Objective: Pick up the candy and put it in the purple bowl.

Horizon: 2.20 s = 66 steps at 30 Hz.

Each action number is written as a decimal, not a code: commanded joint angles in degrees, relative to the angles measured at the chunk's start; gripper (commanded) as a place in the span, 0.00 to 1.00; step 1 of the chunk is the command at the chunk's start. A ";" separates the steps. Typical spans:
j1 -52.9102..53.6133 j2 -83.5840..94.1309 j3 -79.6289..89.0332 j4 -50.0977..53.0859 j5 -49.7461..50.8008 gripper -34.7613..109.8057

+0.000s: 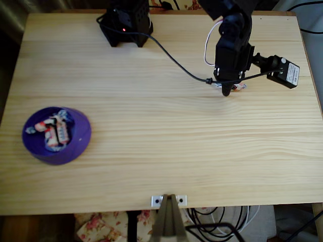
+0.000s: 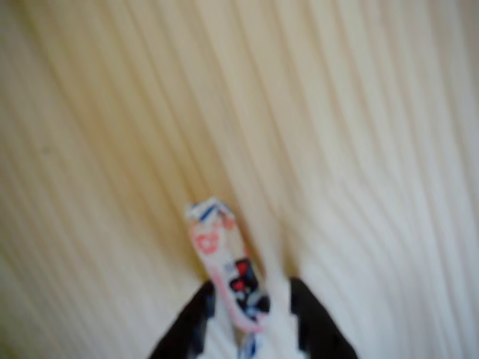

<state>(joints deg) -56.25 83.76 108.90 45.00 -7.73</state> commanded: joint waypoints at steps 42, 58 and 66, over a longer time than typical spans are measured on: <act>61.52 44.65 2.72 37.62 -0.62 0.23; 83.58 20.57 -15.03 32.78 1.93 0.23; 86.75 13.80 -16.87 28.04 1.85 0.24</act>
<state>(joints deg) 28.92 97.47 97.29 74.79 -5.19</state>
